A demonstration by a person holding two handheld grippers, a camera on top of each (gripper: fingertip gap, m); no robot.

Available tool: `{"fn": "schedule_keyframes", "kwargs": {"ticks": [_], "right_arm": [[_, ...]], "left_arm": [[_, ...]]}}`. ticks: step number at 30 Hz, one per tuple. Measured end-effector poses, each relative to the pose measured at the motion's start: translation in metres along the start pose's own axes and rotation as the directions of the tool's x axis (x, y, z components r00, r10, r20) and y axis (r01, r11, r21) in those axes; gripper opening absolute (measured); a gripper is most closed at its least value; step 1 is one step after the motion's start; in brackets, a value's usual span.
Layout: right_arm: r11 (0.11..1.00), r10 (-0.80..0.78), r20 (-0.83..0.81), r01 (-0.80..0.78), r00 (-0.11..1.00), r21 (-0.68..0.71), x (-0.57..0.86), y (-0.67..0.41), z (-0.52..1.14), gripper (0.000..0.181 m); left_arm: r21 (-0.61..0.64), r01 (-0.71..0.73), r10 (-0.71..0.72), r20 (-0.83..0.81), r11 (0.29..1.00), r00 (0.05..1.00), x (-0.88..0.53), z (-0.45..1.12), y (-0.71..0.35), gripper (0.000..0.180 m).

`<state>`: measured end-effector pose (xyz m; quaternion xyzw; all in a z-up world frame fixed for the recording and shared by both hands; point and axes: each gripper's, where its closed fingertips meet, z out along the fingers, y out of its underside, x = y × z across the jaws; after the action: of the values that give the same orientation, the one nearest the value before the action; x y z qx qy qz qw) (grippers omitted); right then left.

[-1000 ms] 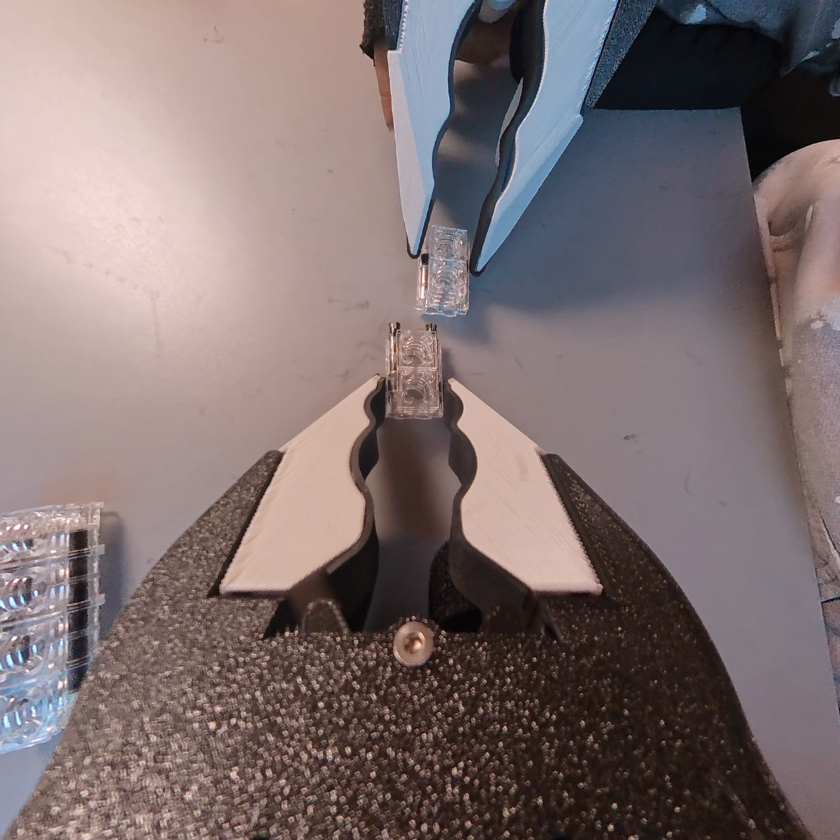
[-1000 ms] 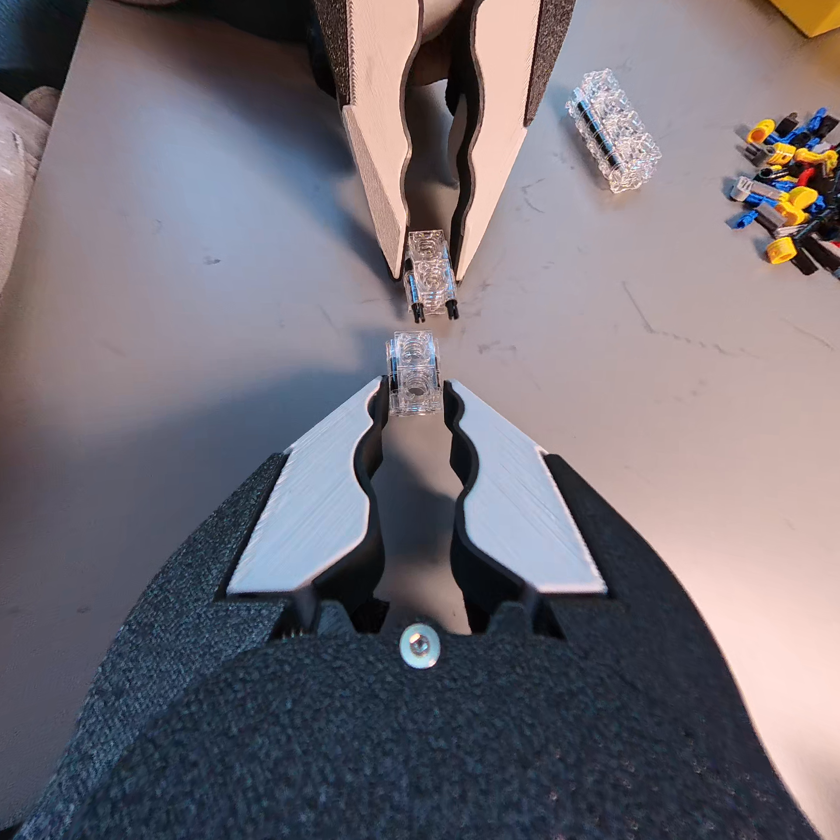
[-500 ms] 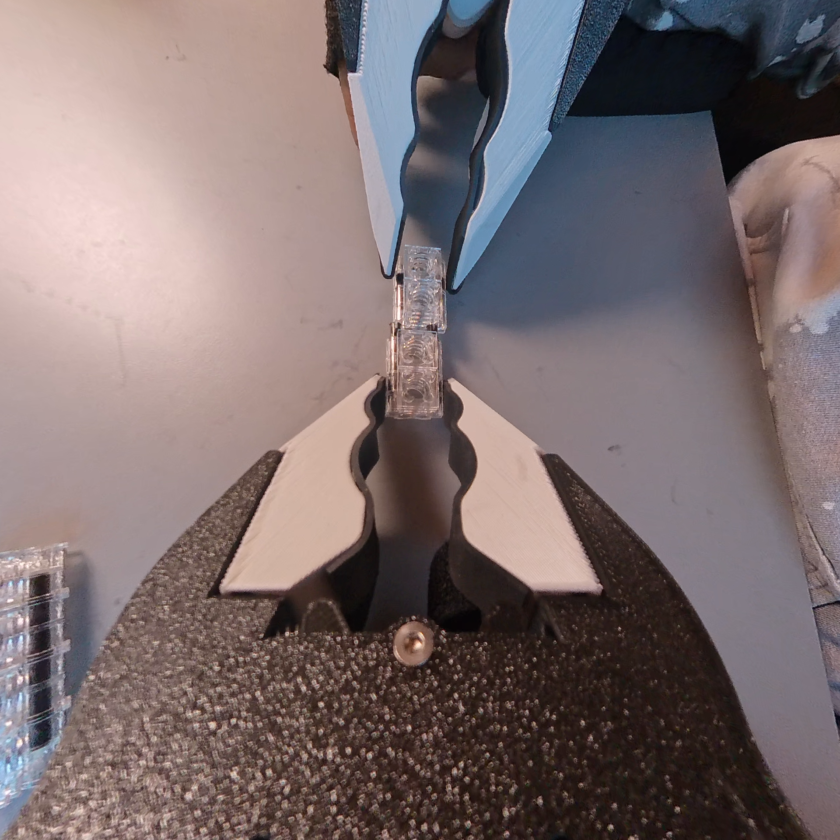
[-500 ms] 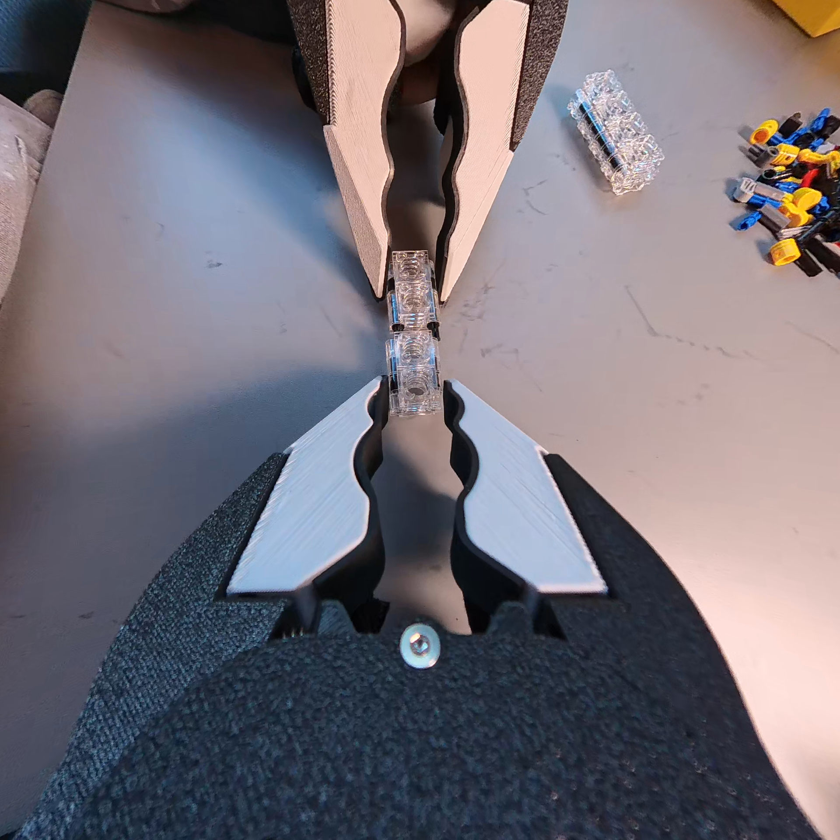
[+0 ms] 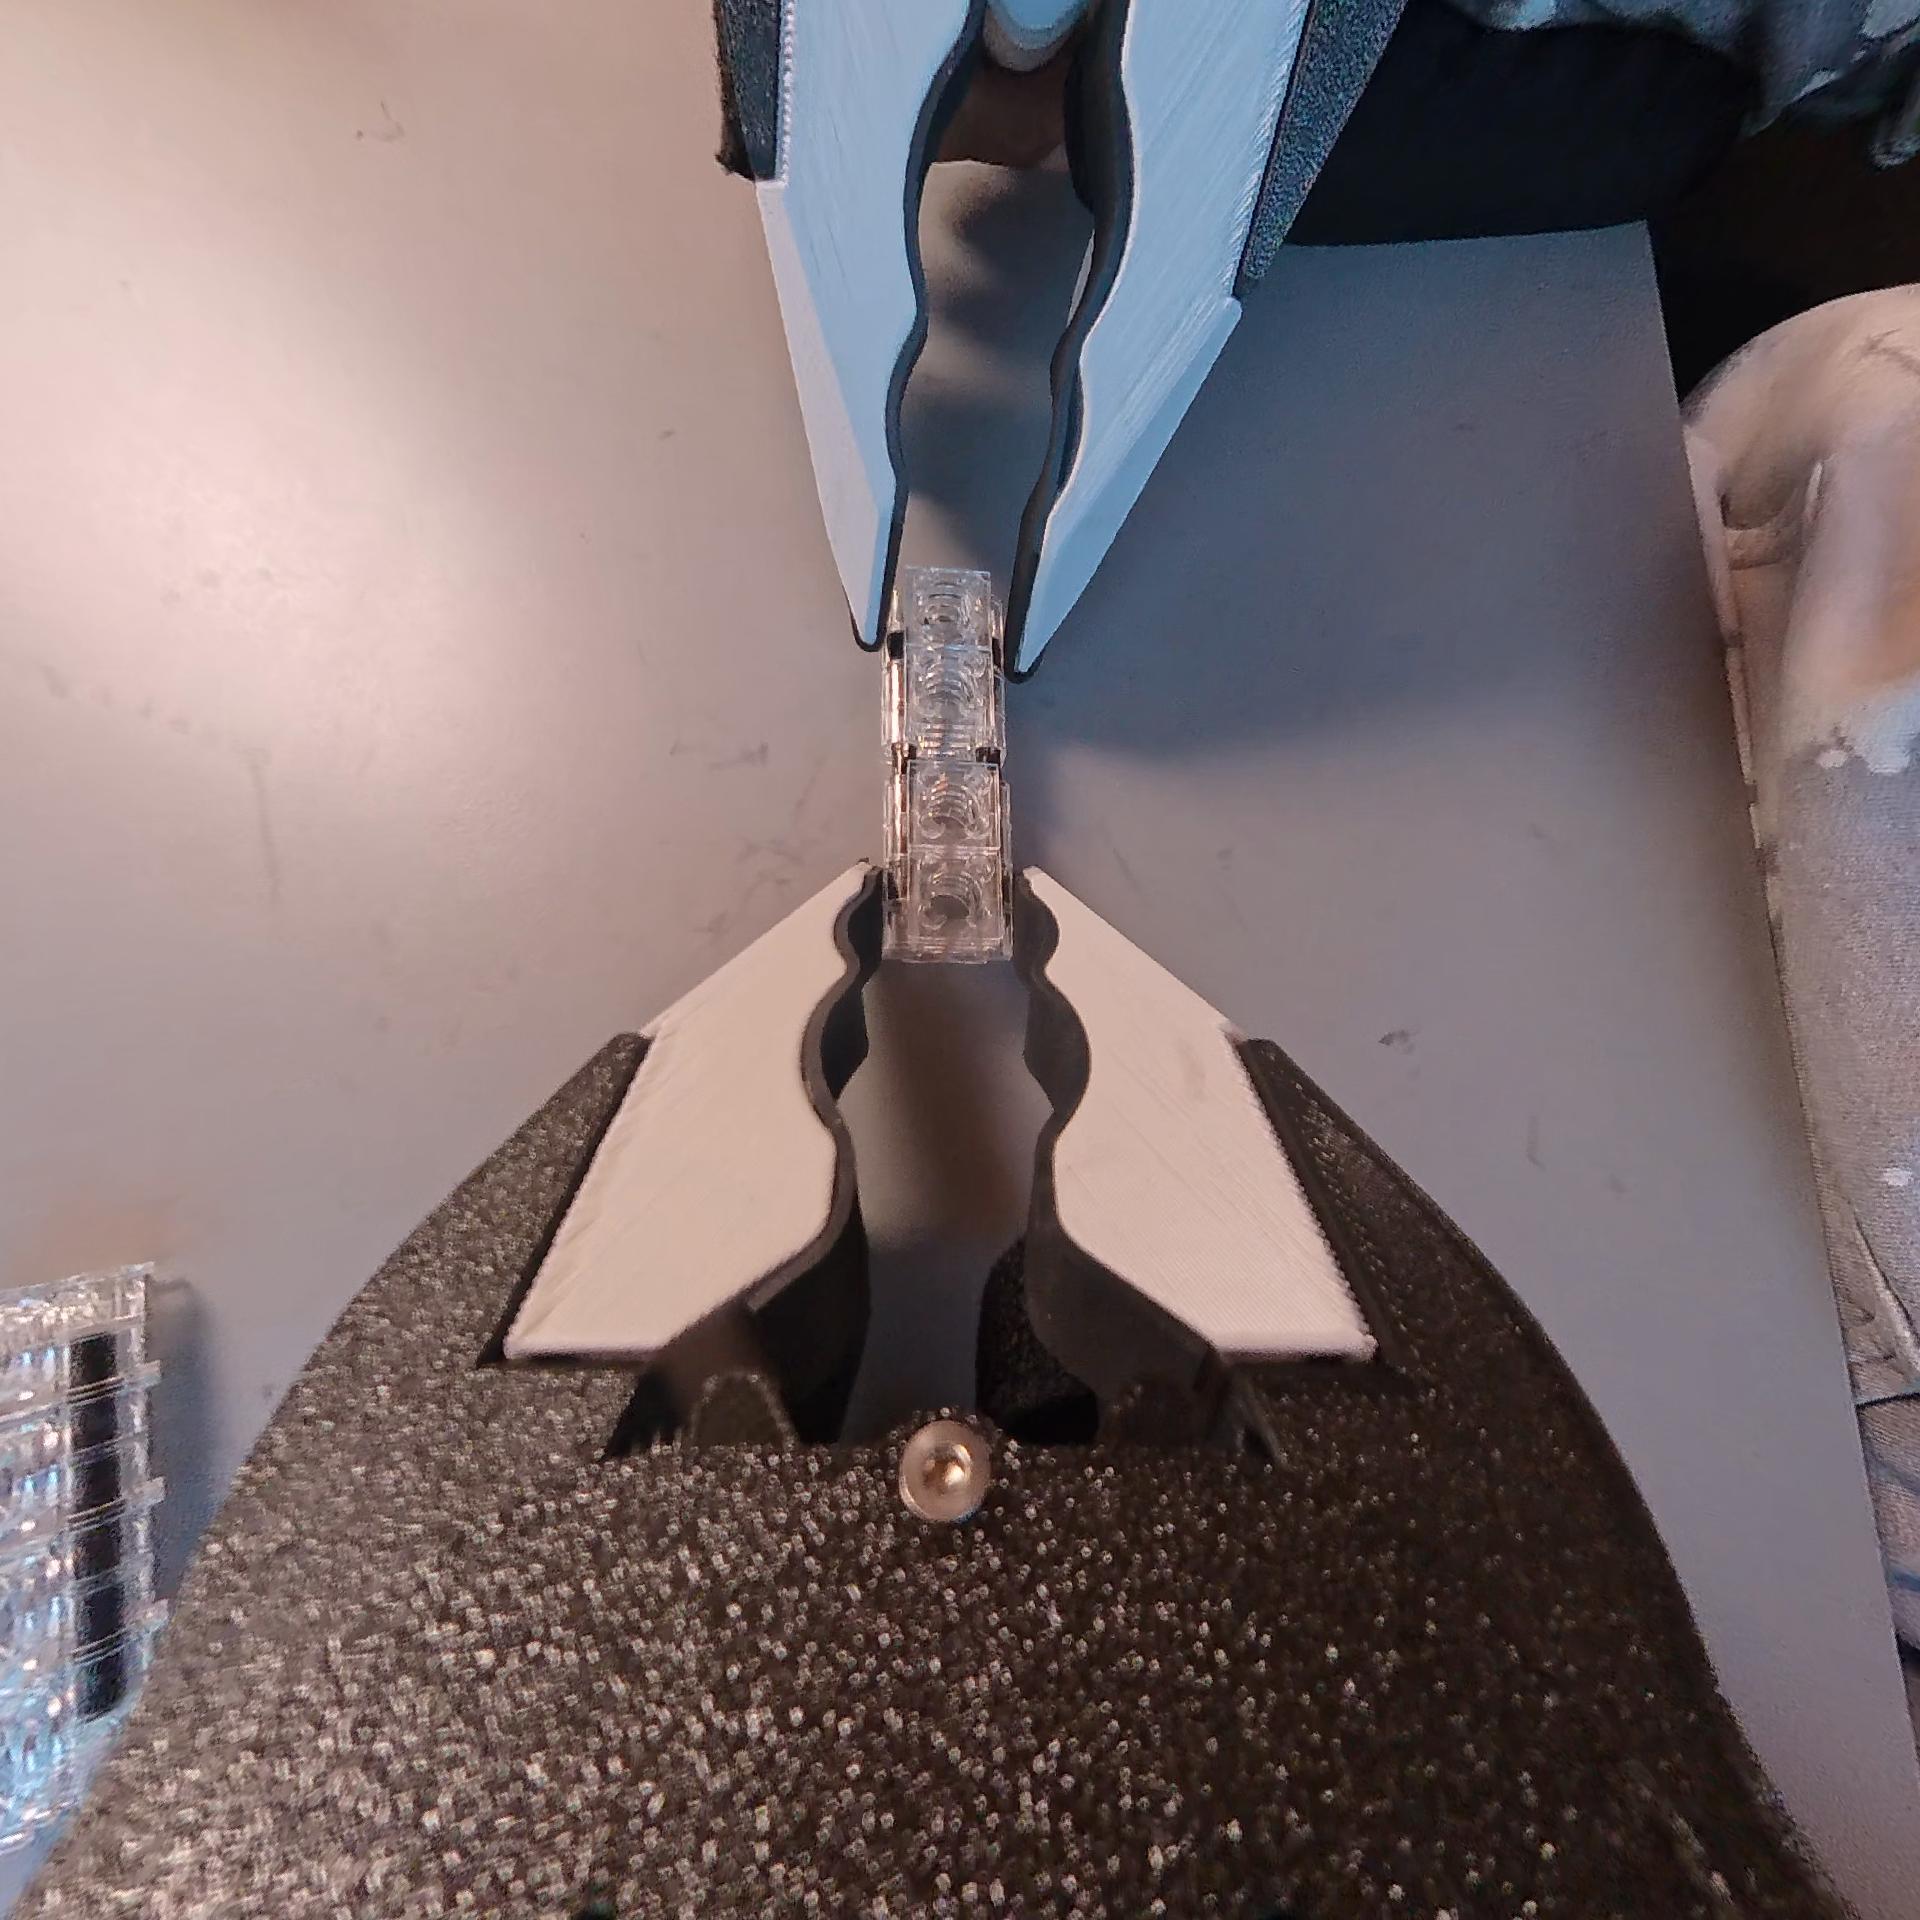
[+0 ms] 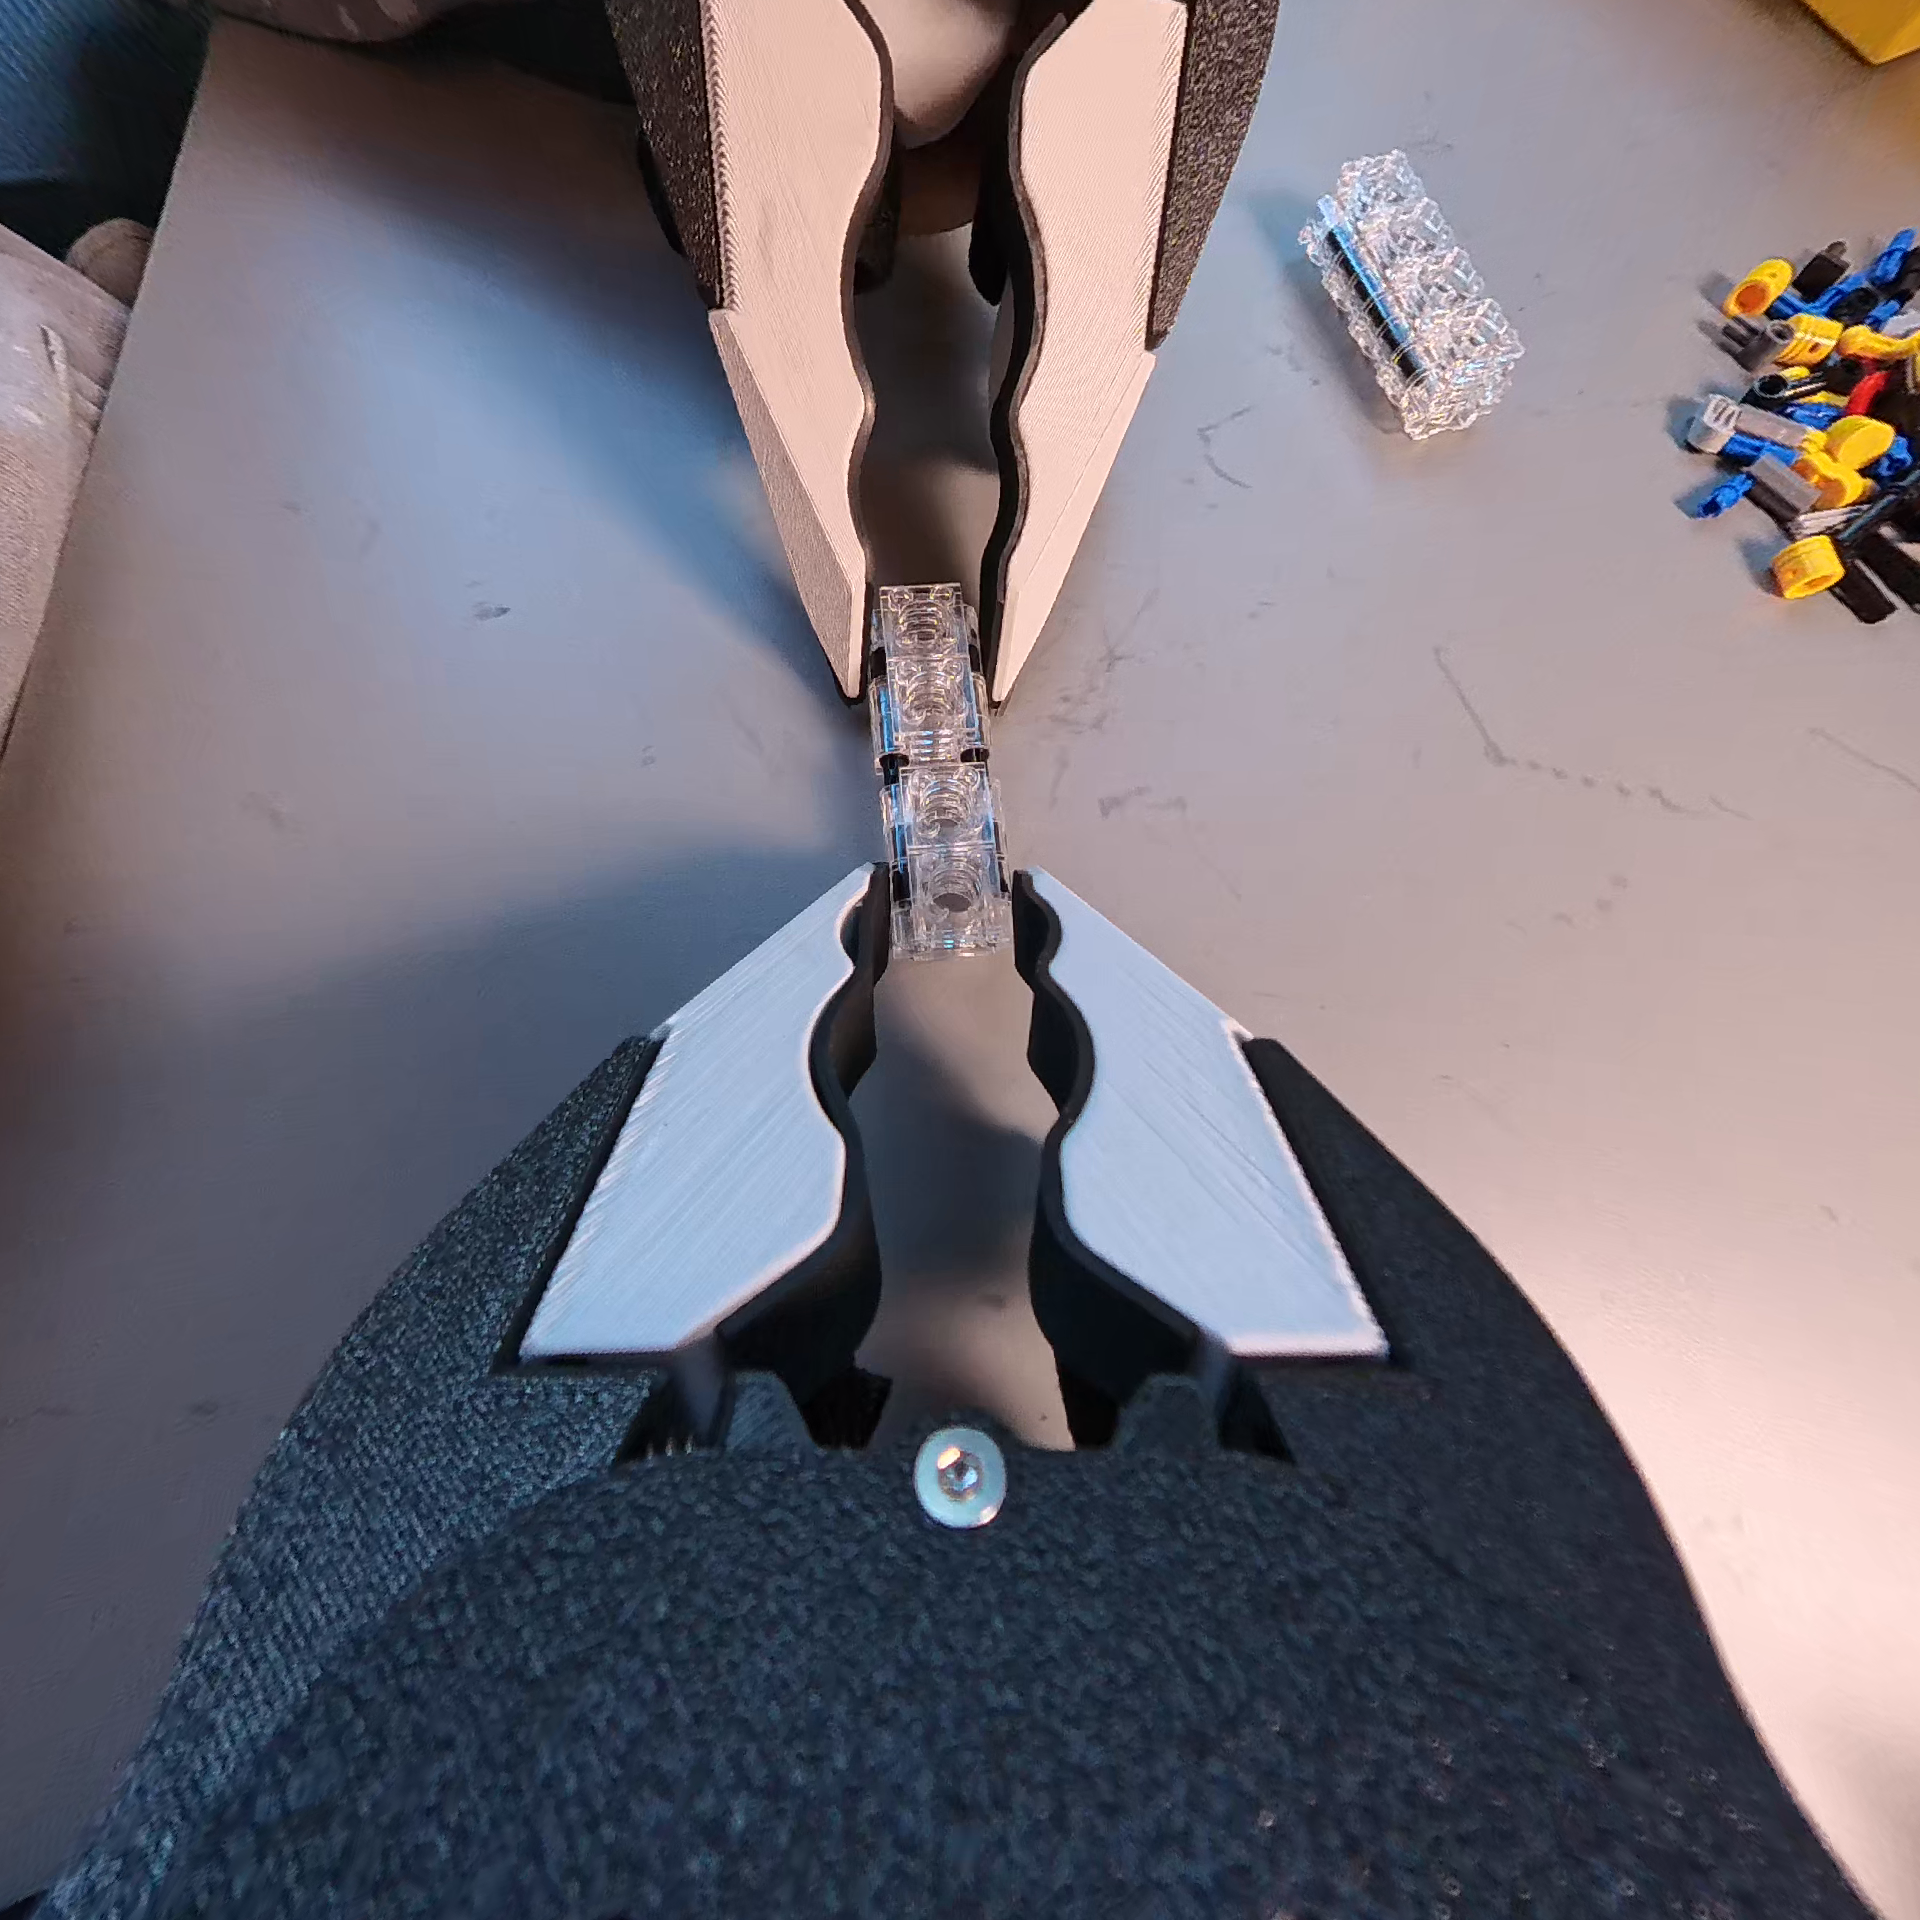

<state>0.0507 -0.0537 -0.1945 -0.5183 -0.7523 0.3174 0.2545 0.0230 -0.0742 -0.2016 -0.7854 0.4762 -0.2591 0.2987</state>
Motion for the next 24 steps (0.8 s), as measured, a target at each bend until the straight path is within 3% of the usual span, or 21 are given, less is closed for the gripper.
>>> {"fn": "schedule_keyframes", "kwargs": {"ticks": [24], "right_arm": [[1.0,0.018,0.051,-0.017,0.999,-0.011,-0.013,-0.007,0.008,0.022]], "left_arm": [[-0.032,0.009,-0.01,-0.031,0.999,0.999,0.008,0.004,-0.003,0.021]]}}
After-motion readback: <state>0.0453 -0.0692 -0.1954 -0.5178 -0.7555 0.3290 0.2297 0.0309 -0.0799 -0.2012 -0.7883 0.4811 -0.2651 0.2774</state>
